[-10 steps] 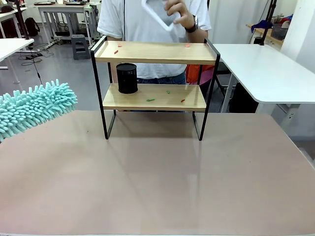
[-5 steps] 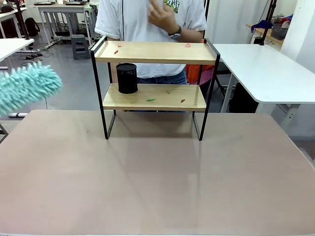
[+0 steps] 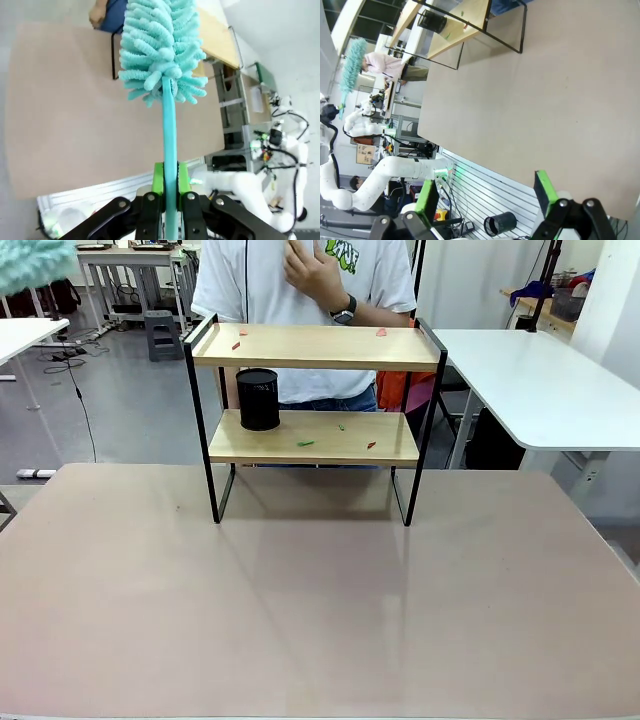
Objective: Clean the shelf.
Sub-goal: Clean the specific tier of the Shelf with the Duster once objects are removed.
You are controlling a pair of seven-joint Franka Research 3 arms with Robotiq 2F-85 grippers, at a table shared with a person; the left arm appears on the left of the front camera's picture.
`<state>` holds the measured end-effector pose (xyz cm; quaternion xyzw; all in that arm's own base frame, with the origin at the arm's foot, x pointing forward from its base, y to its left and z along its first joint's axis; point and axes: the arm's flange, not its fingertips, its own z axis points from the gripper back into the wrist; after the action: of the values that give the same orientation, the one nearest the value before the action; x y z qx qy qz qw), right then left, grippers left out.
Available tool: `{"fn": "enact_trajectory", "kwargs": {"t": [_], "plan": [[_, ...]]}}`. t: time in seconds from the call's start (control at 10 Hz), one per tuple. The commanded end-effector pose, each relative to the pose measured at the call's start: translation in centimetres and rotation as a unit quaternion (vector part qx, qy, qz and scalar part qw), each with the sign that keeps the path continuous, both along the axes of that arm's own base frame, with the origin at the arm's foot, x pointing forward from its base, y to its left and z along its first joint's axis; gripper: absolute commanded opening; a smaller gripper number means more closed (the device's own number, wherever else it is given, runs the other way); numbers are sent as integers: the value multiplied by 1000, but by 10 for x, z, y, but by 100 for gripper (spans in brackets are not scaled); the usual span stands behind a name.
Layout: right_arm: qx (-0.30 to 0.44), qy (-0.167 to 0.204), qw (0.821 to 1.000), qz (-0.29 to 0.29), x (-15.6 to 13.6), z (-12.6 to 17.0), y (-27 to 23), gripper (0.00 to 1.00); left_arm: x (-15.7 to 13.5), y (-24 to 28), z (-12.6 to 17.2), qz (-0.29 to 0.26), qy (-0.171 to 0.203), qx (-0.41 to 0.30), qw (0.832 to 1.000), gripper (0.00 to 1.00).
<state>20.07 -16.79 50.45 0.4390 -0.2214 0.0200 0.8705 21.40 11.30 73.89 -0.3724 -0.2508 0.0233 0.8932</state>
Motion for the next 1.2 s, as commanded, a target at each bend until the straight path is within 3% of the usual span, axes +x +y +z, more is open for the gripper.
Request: {"fn": "enact_trajectory", "kwargs": {"t": [0.0,0.1,0.2,0.6,0.7,0.9,1.1], "plan": [[6,-17,1000,5,1,1,0,100,37,-45,7,41,19,-33,998,13],[6,-17,1000,5,1,1,0,100,53,-83,5,35,55,-59,996,13],[6,-17,1000,5,1,1,0,100,23,-28,10,15,9,-10,1000,13],[6,-17,1000,5,1,1,0,100,33,-39,9,24,22,-17,999,13],[6,-17,1000,5,1,1,0,100,23,-63,9,40,-18,-5,999,13],[6,-17,1000,5,1,1,0,100,35,-104,13,55,-61,1,997,13],[6,-17,1000,5,1,1,0,100,47,-148,9,48,-60,45,996,13]]}}
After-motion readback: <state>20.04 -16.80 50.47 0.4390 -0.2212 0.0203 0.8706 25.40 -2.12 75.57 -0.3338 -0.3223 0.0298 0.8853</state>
